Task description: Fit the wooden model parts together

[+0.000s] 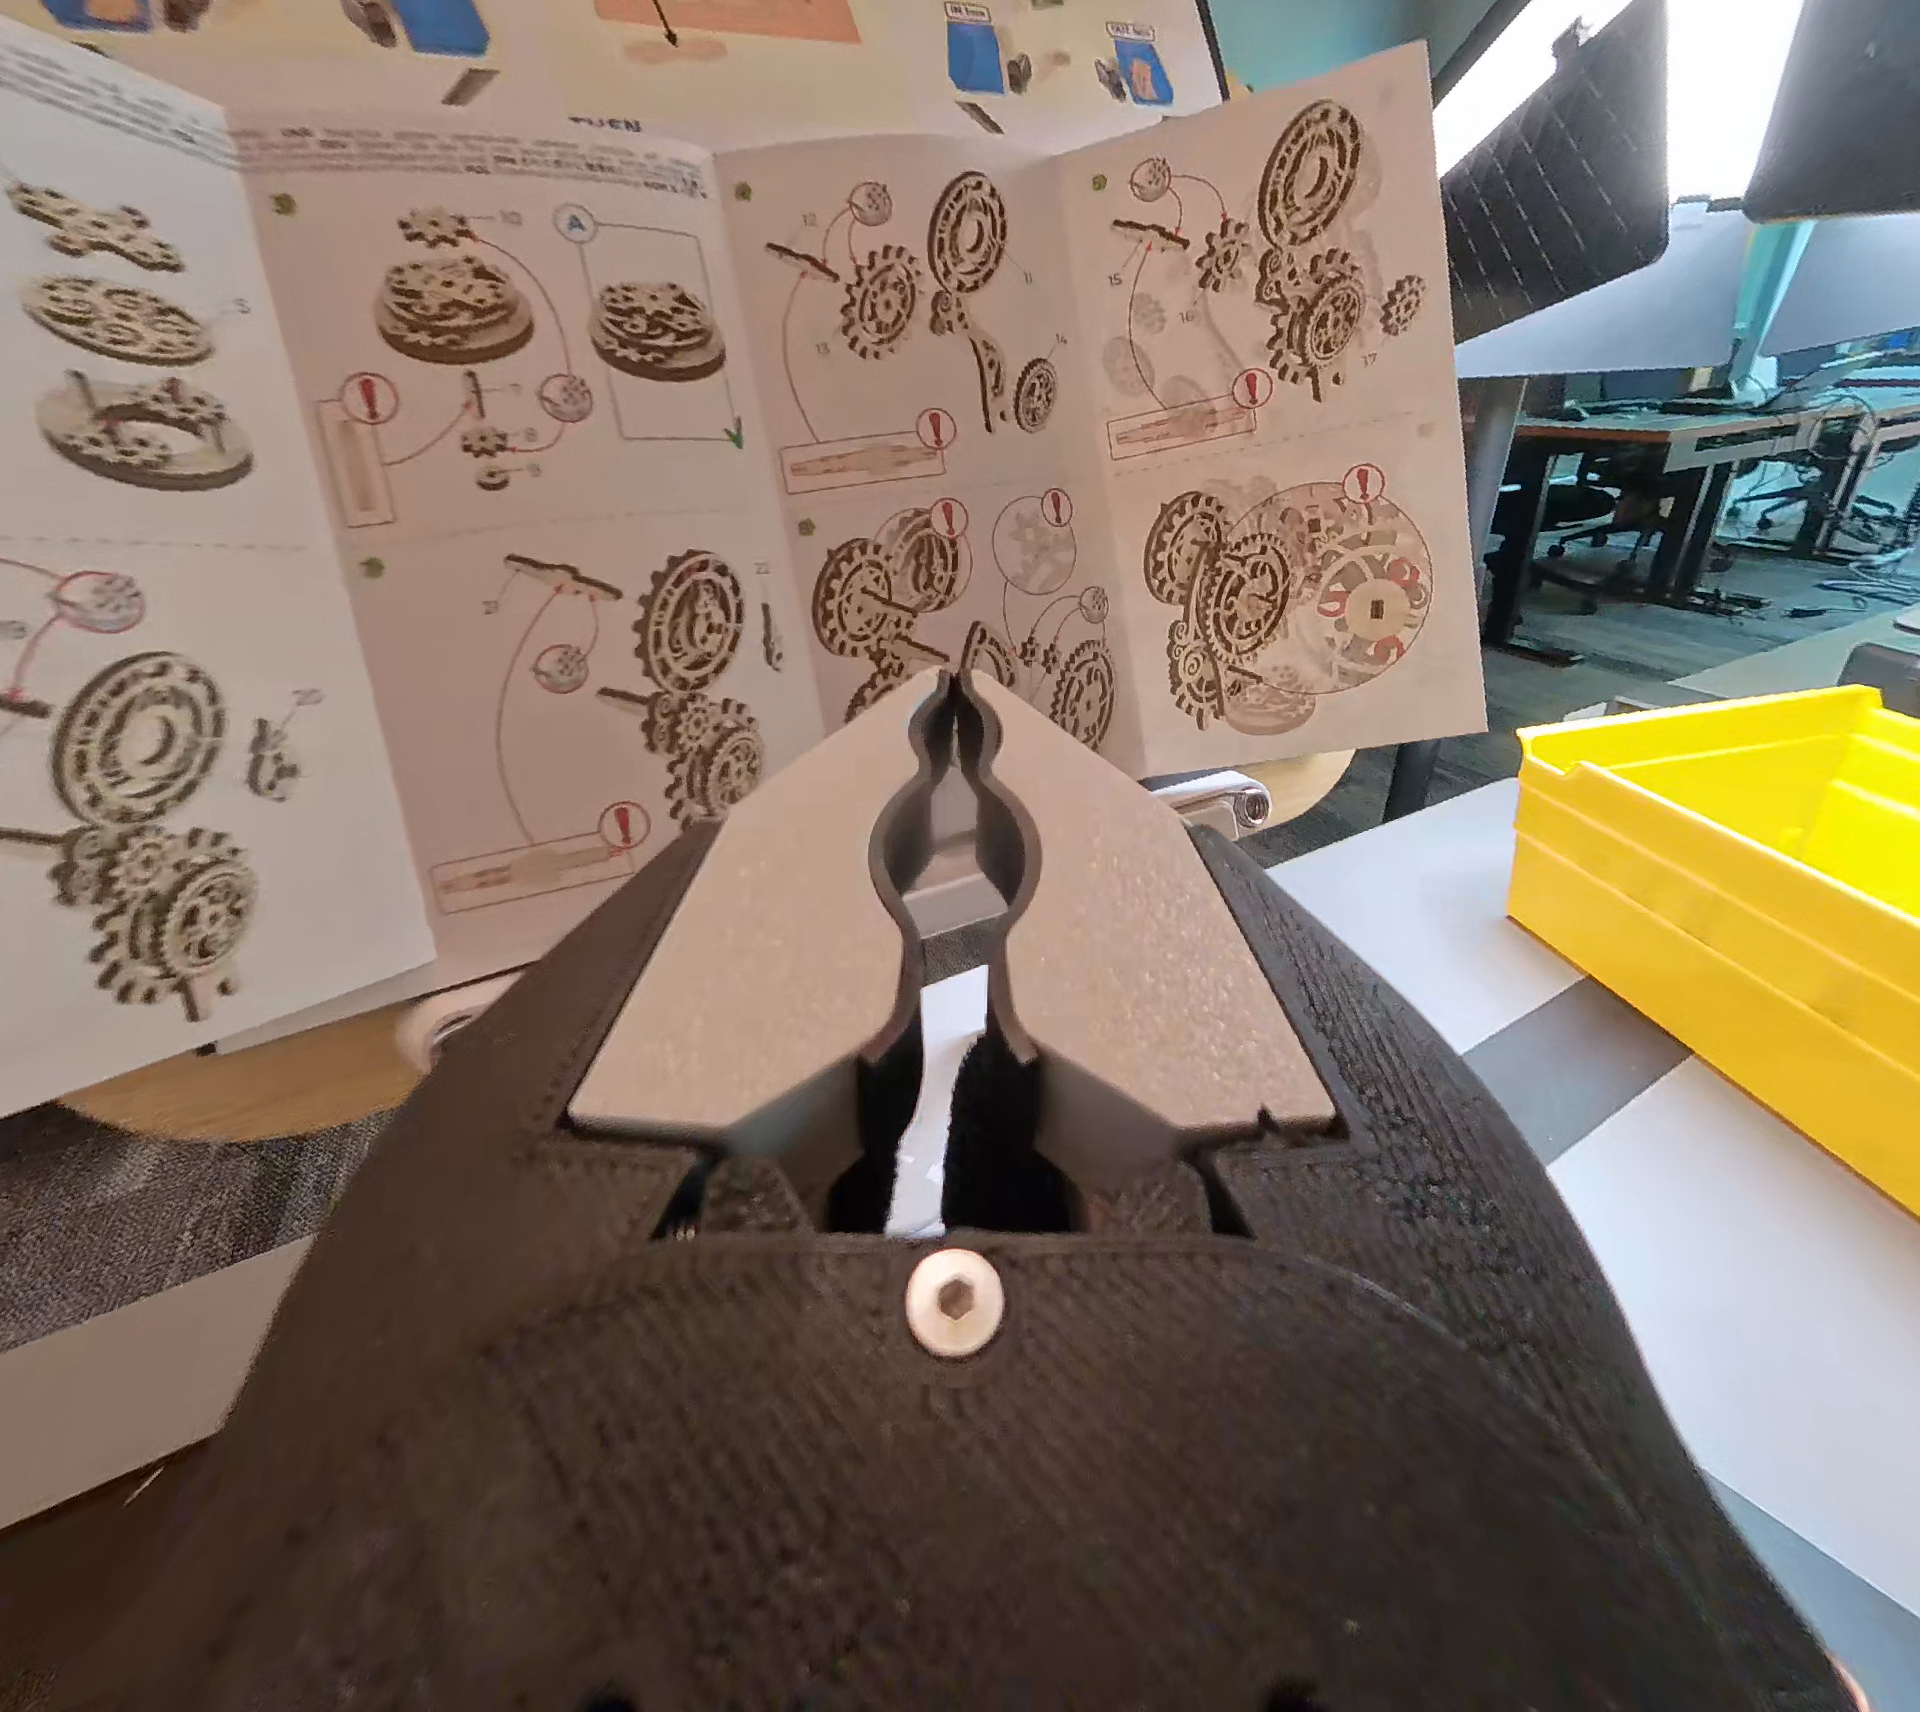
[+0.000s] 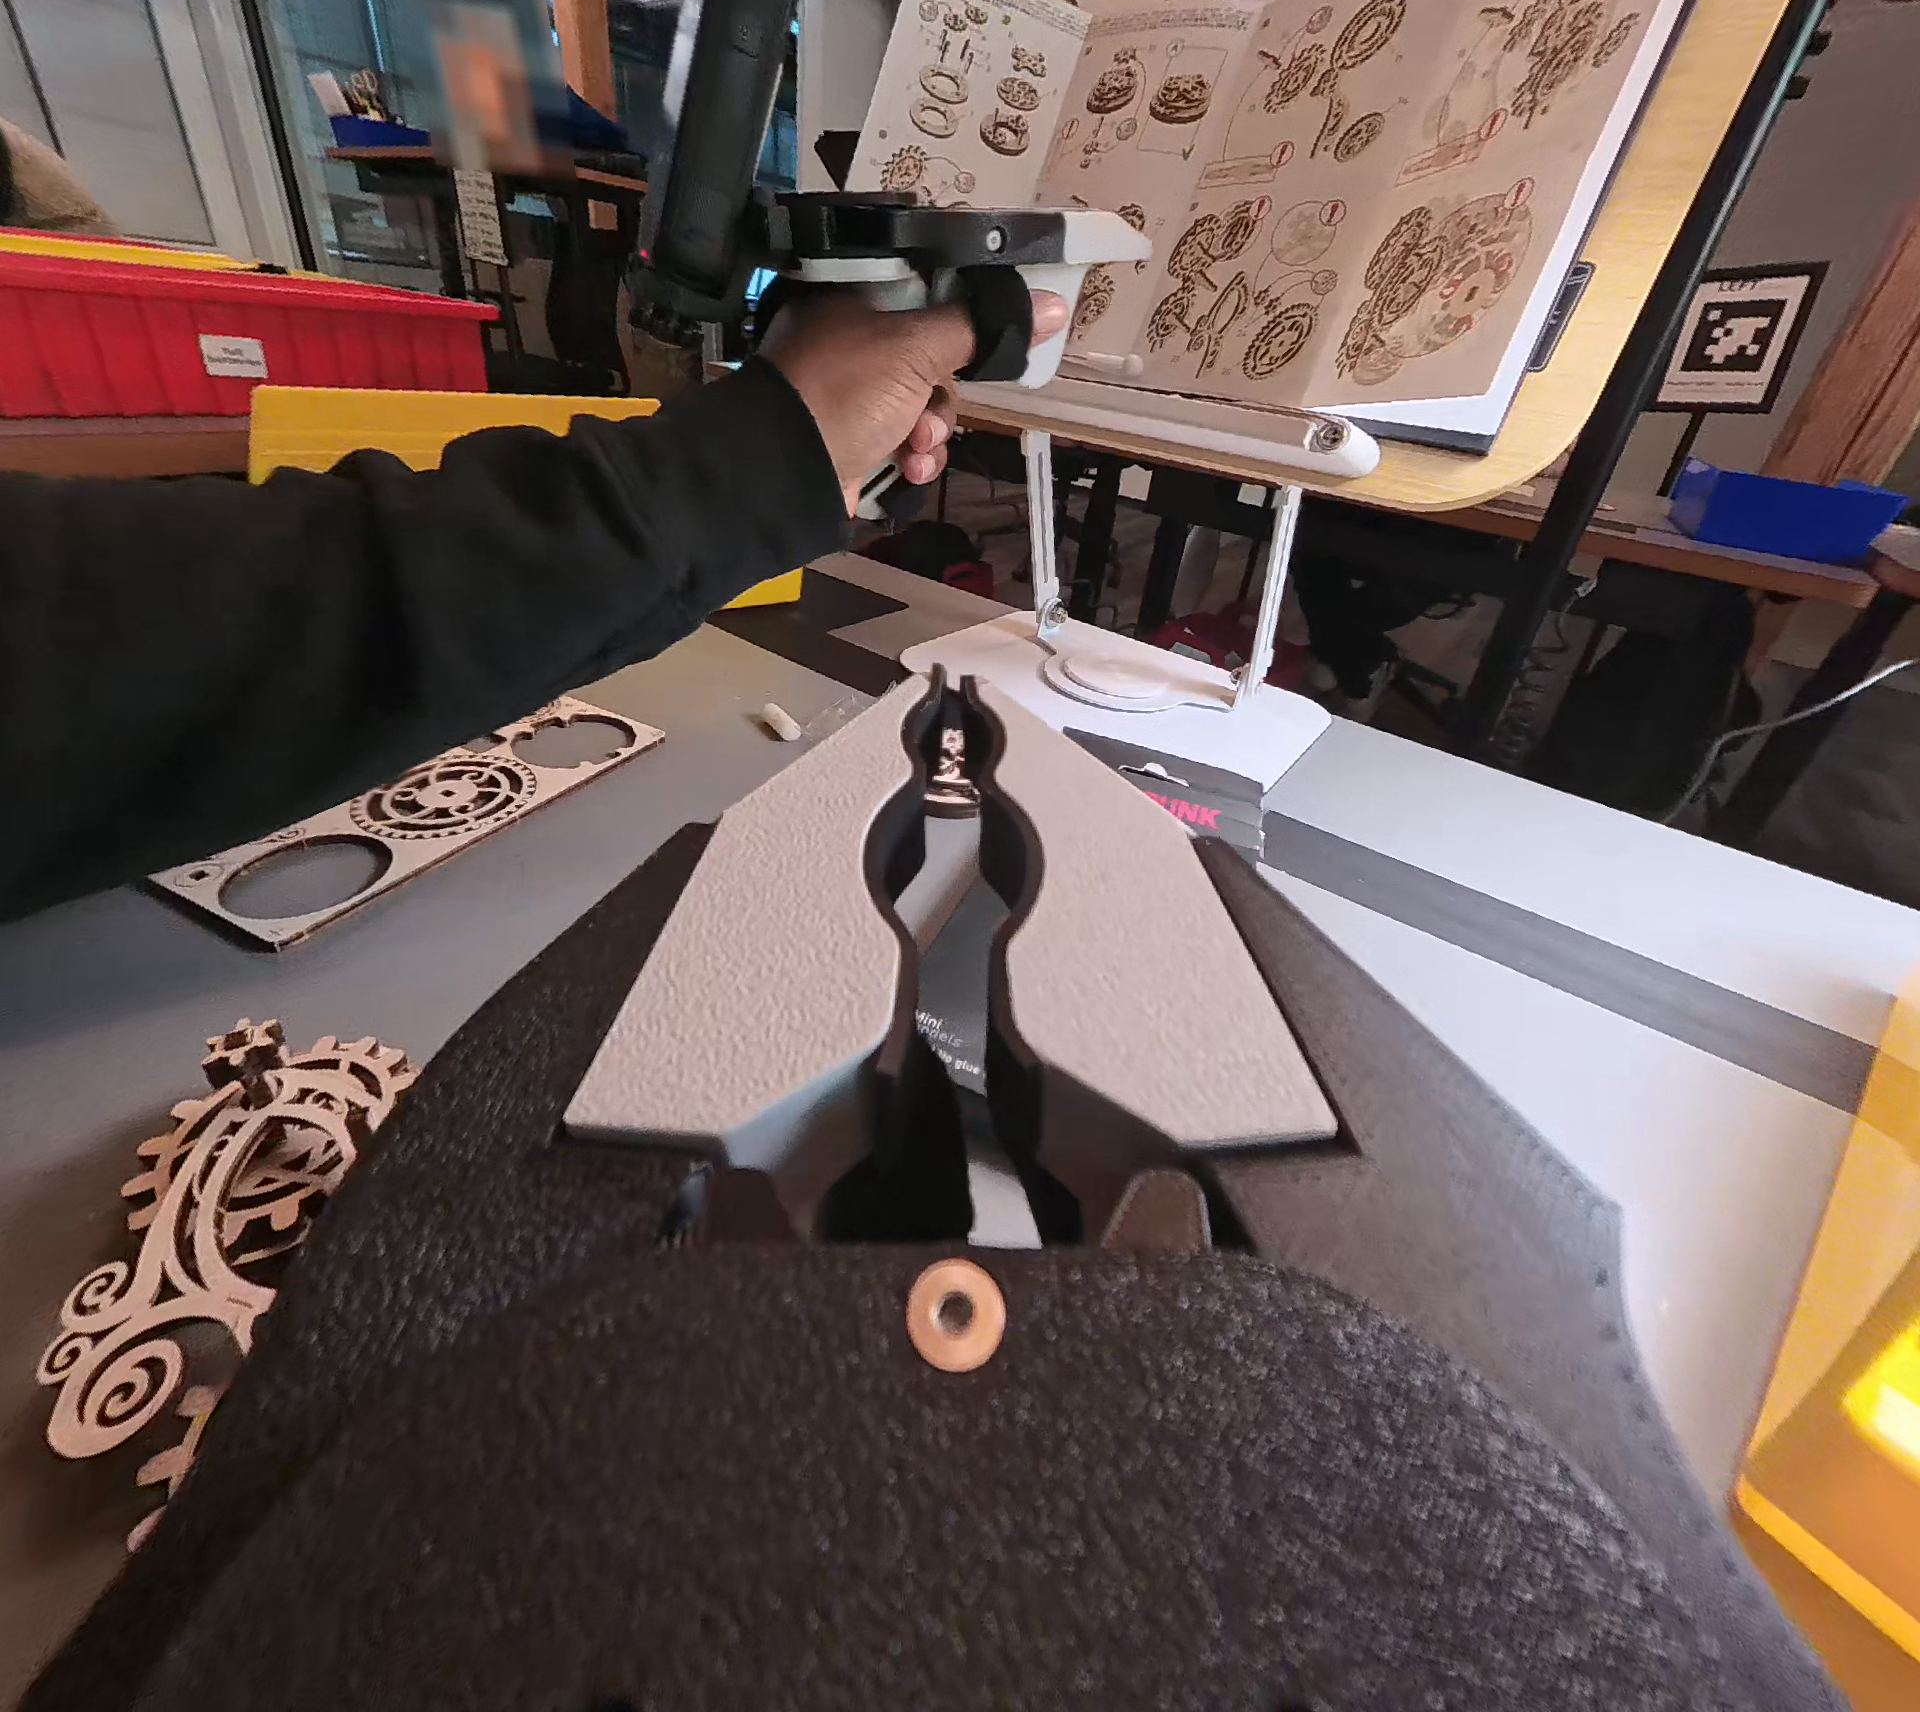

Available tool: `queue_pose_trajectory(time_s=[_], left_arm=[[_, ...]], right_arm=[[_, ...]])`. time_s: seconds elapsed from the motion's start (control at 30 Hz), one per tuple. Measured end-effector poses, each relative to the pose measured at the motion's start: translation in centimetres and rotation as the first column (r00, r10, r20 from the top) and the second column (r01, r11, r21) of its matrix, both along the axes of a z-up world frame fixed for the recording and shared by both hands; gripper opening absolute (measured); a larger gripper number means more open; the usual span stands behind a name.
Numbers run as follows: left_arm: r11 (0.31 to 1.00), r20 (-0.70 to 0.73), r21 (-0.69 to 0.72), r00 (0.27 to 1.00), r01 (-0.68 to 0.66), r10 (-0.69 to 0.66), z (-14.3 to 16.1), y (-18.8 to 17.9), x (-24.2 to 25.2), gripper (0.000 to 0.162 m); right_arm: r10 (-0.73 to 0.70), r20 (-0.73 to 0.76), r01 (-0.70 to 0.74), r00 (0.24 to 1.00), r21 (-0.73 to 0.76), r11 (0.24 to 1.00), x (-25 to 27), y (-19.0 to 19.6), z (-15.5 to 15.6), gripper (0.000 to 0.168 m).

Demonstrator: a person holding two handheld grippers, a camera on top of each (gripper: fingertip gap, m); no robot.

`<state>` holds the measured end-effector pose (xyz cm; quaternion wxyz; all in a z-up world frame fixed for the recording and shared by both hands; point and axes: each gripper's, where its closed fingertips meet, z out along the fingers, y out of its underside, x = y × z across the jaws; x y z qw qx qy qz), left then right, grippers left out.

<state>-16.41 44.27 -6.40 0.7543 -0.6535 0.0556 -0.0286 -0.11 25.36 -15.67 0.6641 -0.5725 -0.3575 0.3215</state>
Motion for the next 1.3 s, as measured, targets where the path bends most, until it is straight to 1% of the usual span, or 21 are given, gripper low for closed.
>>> queue_pose_trajectory(time_s=[0.17, 0.3, 0.67, 0.77, 0.97, 1.1, 1.3], left_arm=[[0.999, 0.015, -0.013, 0.999, 0.041, -0.04, -0.8, 0.4, 0.8, 0.0], [0.997, -0.002, -0.014, 0.998, 0.07, -0.07, -1.3, 0.5, 1.7, 0.001], [0.996, -0.012, 0.001, 0.996, 0.087, -0.087, -1.1, 1.0, 2.4, 0.013], [0.995, -0.017, -0.009, 0.995, 0.099, -0.099, -1.1, 1.2, 2.6, 0.012], [0.994, -0.03, -0.024, 0.994, 0.106, -0.106, -1.4, 1.9, 2.6, 0.003], [0.994, -0.048, -0.02, 0.993, 0.104, -0.105, -1.3, 2.2, 2.5, 0.0], [0.999, -0.03, -0.033, 0.999, 0.036, -0.037, -1.8, 2.1, 0.6, 0.0]], right_arm=[[0.005, -0.015, -0.006, 1.0, -0.026, 1.0, -0.2, 0.6, -0.3, 0.006], [0.015, -0.02, -0.016, 1.0, -0.049, 0.999, -0.5, 0.9, -0.7, 0.014], [0.038, -0.011, -0.039, 0.999, -0.067, 0.997, -0.7, 0.7, -1.2, 0.015], [0.048, -0.001, -0.048, 0.999, -0.068, 0.997, -0.9, 0.5, -1.3, 0.015], [0.056, 0.013, -0.055, 0.998, -0.065, 0.996, -1.2, 0.4, -1.5, 0.014], [0.061, 0.019, -0.059, 0.998, -0.069, 0.996, -1.3, 0.3, -1.7, 0.014], [0.068, 0.025, -0.065, 0.997, -0.08, 0.995, -1.4, 0.3, -1.9, 0.013]])
